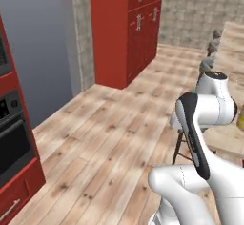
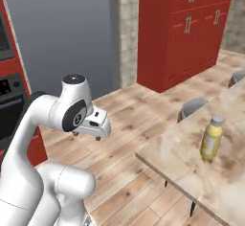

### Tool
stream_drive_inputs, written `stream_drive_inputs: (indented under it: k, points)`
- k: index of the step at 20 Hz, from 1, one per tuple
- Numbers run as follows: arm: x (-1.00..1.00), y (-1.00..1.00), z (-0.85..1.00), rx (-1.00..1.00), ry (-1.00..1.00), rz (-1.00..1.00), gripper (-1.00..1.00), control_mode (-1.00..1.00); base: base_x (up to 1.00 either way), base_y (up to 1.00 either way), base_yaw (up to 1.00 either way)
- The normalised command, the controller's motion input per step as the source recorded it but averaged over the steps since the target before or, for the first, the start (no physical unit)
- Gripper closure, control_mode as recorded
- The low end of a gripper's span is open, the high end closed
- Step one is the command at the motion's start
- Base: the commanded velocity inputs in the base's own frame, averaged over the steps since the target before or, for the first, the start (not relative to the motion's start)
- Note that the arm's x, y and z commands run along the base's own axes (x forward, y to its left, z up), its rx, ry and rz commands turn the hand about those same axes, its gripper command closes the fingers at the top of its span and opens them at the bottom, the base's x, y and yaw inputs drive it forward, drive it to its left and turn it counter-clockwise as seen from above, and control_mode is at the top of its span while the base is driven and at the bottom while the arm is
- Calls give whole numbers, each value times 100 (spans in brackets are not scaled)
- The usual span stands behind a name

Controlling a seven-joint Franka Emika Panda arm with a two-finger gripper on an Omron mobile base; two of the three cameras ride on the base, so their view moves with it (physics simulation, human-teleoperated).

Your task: Place the drinks on the dining counter in a tight cluster.

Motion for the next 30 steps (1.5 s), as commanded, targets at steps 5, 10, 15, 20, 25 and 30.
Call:
stream_drive_inputs:
  k: [5,10,15,20,25,30]
  points:
    - [0,0,0,0,0,0,-100,100,7,2,100]
    - [0,0,0,0,0,0,-100,100,1,1,100]
    - [0,0,0,0,0,0,-100,100,0,13,100]
    - [0,0,0,0,0,0,-100,100,3,11,100]
    - [0,0,0,0,0,0,-100,100,28,7,90]
    - [0,0,0,0,0,0,-100,100,78,9,72]
